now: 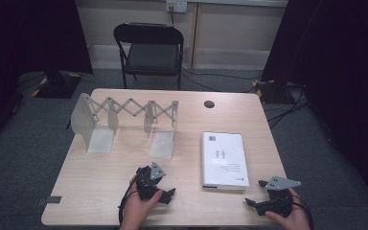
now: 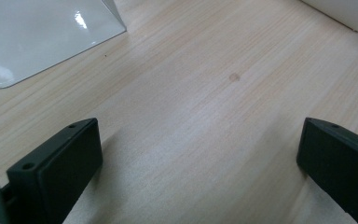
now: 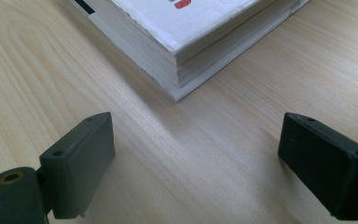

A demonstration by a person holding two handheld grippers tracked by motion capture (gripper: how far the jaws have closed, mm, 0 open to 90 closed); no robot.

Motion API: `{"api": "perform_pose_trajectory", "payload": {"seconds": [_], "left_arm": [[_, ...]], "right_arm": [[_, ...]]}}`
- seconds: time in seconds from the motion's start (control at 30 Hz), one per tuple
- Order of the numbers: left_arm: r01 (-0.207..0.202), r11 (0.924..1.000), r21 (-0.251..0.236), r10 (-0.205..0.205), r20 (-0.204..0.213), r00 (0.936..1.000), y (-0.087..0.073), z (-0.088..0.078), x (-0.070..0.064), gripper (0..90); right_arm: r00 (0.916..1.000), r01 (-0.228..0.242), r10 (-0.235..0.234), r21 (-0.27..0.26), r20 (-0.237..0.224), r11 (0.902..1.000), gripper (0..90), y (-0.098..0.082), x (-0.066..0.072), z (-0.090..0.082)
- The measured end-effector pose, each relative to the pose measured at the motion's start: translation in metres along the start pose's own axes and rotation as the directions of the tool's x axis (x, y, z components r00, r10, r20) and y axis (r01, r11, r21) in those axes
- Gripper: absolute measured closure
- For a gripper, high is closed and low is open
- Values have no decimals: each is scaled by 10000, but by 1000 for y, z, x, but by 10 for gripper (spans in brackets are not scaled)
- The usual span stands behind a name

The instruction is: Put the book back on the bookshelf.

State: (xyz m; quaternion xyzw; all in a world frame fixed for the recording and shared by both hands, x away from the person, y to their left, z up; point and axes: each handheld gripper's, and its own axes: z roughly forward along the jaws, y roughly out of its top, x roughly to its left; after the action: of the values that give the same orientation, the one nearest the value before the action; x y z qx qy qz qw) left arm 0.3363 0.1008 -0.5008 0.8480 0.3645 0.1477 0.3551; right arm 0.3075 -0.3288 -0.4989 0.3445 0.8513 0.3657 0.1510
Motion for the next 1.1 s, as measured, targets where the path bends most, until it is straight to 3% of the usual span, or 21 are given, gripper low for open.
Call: {"api": "perform_pose_trajectory", "payload": {"seconds": [0.2,0.33,0.37,0.4,0.43,0.53,0.6,0.67,0.7,0.87,1.0,1.1], "left_arm": [[125,9999,50,-124,-200,9997,1,0,-4,0],[111,9987,498,-111,-11,9999,8,1,-13,2],[-172,9987,484,162,195,9997,10,-1,-14,33],[-172,9987,484,162,195,9997,10,-1,-14,183],[-355,9990,263,340,545,9979,16,-4,-18,306],[-576,9980,263,556,693,9960,24,-3,-25,161],[-862,9958,294,818,1271,9885,29,-2,-32,225],[-947,9949,347,889,1437,9856,33,1,-40,191],[-1191,9919,444,1106,1610,9807,36,2,-43,184],[-1247,9913,413,1123,2264,9675,46,10,-59,178],[-1365,9896,454,1214,2459,9617,55,16,-68,178],[-1514,9868,580,1330,2438,9607,61,20,-71,193]], "right_arm": [[10000,-46,46,24,21,10000,101,1,0,0],[9999,-98,98,1,80,10000,103,2,1,2],[9999,-104,104,-1,105,9999,105,2,1,2],[9999,-103,103,-8,77,9999,114,3,1,3],[9999,-112,112,-29,90,9999,126,3,2,3],[9998,-146,148,-92,128,9999,149,5,3,4],[9998,-179,180,-100,128,9998,159,6,4,5],[9993,-280,283,-108,254,9995,153,8,4,8],[9990,-335,339,-118,283,9994,143,9,5,9],[9997,-186,186,-7,134,9998,115,10,5,10],[10000,-21,22,48,-53,10000,155,12,3,10],[9999,78,-77,126,-119,9999,276,14,1,8]]}}
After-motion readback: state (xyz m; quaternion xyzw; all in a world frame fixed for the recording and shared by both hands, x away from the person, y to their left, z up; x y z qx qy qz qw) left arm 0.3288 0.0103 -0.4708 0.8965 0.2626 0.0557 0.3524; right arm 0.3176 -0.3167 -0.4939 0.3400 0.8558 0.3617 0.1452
